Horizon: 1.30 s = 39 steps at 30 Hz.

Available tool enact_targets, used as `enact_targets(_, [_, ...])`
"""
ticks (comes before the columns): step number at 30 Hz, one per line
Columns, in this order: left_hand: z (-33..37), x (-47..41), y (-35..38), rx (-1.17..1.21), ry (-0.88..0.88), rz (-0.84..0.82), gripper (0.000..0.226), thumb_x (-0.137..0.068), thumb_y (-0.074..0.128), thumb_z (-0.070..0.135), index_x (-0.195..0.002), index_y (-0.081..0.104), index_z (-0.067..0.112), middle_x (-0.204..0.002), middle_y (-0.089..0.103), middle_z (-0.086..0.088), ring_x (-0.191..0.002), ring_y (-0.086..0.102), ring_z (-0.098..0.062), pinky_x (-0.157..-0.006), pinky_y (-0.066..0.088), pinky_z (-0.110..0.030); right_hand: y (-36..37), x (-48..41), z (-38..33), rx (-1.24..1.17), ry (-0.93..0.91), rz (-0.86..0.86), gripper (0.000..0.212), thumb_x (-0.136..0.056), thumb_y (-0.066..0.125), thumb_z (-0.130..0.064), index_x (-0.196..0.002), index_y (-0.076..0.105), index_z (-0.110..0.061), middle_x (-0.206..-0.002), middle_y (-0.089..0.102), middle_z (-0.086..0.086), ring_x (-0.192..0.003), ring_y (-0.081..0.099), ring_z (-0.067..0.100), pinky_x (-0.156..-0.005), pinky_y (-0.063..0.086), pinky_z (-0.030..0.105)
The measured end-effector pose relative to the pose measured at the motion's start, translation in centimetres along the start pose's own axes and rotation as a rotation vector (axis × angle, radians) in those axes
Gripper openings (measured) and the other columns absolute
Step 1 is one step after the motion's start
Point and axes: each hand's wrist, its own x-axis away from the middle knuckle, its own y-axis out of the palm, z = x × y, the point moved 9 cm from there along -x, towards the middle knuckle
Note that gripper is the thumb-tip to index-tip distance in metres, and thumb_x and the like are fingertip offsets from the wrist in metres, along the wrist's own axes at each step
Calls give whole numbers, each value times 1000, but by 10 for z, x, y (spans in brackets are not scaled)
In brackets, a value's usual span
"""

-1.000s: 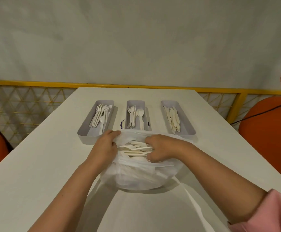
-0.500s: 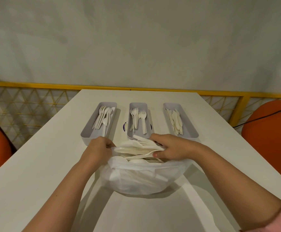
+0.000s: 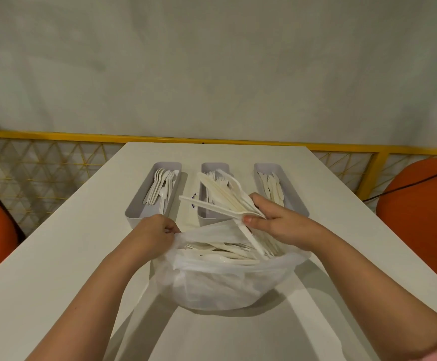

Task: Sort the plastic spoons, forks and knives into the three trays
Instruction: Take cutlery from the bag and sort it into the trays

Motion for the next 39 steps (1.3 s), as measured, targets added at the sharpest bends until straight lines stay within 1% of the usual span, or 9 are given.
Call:
enact_targets(5, [12, 0, -6, -38, 66, 5, 32, -91, 42, 8, -106, 68, 18, -118, 50, 0, -103, 49, -19, -75, 38, -19, 4, -2, -12, -31, -49, -61, 9, -99, 43, -20, -106, 45, -25, -83, 58, -7, -80, 53, -2, -79, 41, 11])
enact_targets(8, [18, 4, -9, -8, 71, 12, 25, -89, 48, 10, -102, 67, 19, -112, 46, 3, -86, 50, -14, -64, 40, -20, 15, -2, -10, -58, -39, -151, 10, -99, 42, -14, -104, 46, -21, -80, 58, -3, -78, 55, 2, -74, 41, 5])
enact_targets(10, [21, 6, -9, 13, 75, 16, 22, -87, 51, 10, -101, 66, 19, -108, 46, 3, -78, 50, -12, -59, 39, -19, 17, -2, -7, -90, -24, -166, 10, -99, 42, -13, -105, 47, -20, -76, 59, -7, -77, 56, 6, -75, 43, 8])
enact_targets(15, [33, 1, -21, 18, 146, 183, 19, -86, 59, 16, -104, 63, 22, -109, 45, 4, -100, 49, -16, -82, 38, -24, 1, -5, -5, -273, -30, -49, 18, -98, 43, -14, -115, 49, -16, -70, 61, -11, -76, 58, 10, -84, 44, 22])
enact_targets(18, [49, -9, -25, 40, 188, 254, 18, -89, 55, 15, -105, 64, 17, -103, 47, 4, -92, 48, -14, -78, 36, -22, -10, -9, -5, -392, -40, 47, 24, -98, 43, -13, -122, 48, -12, -72, 61, -4, -69, 57, 12, -82, 43, 25])
enact_targets(27, [81, -71, 18, -44, 53, 72, 19, -89, 51, 17, -100, 63, 6, -100, 63, -11, -97, 62, -27, -70, 44, -28, -18, -11, -5, -655, -20, 125, 23, -98, 42, -9, -118, 51, -14, -70, 59, 1, -59, 56, 12, -59, 49, 22])
enact_targets(34, [79, -90, 50, -270, -74, -46, 36, -87, 57, 26, -119, 47, 13, -120, 56, -4, -114, 53, -24, -97, 36, -34, -22, -18, 2, -755, 45, 160, 21, -98, 42, -8, -116, 52, -11, -70, 58, 3, -57, 55, 13, -60, 49, 25])
enact_targets(37, [80, -94, 52, -222, -55, -106, 23, -86, 59, 22, -106, 55, 12, -108, 60, -5, -105, 57, -23, -86, 42, -30, -22, -24, 3, -790, 69, 156, 17, -98, 43, -8, -109, 55, -13, -69, 59, 4, -57, 55, 14, -62, 48, 28])
enact_targets(39, [82, -92, 45, -198, -19, -143, 9, -88, 54, 16, -91, 58, 8, -82, 56, -4, -90, 57, -23, -71, 43, -26, -22, -28, 2, -819, 77, 152, 15, -97, 44, -7, -106, 55, -12, -69, 59, 4, -57, 56, 14, -61, 48, 28])
